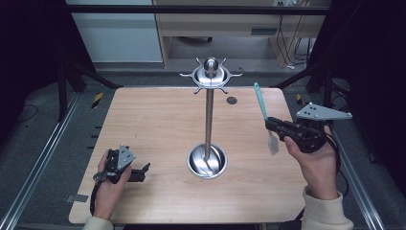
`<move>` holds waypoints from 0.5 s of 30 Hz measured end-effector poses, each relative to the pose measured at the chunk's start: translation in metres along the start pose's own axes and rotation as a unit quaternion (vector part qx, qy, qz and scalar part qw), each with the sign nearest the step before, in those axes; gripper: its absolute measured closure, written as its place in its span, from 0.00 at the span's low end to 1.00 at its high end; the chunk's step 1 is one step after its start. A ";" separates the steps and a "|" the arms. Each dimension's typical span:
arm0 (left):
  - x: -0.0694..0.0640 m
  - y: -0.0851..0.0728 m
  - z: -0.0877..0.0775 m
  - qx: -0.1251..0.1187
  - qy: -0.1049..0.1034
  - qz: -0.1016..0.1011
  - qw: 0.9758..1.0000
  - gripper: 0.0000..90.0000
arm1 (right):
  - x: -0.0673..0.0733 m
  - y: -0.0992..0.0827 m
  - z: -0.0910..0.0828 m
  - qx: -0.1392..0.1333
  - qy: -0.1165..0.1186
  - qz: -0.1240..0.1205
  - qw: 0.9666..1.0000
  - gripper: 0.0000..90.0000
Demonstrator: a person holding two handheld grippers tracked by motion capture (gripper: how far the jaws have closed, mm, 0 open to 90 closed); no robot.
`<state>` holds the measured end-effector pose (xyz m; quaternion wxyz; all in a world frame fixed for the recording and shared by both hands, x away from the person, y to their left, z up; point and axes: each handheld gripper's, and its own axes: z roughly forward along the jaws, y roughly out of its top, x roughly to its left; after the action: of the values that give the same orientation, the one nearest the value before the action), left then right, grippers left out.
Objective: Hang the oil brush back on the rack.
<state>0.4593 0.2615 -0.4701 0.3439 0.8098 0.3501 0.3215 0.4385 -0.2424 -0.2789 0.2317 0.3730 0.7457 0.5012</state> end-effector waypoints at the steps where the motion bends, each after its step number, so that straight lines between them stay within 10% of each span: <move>1: 0.000 0.000 0.000 0.000 0.000 0.000 1.000 0.03 | 0.002 0.001 -0.001 -0.003 0.001 -0.003 1.000 0.92; 15: 0.000 0.000 0.000 -0.001 0.001 0.001 1.000 0.03 | 0.019 0.012 -0.010 -0.029 0.017 -0.028 0.999 0.92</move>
<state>0.4593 0.2615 -0.4700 0.3440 0.8096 0.3498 0.3224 0.4237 -0.2301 -0.2635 0.2432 0.3364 0.7449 0.5223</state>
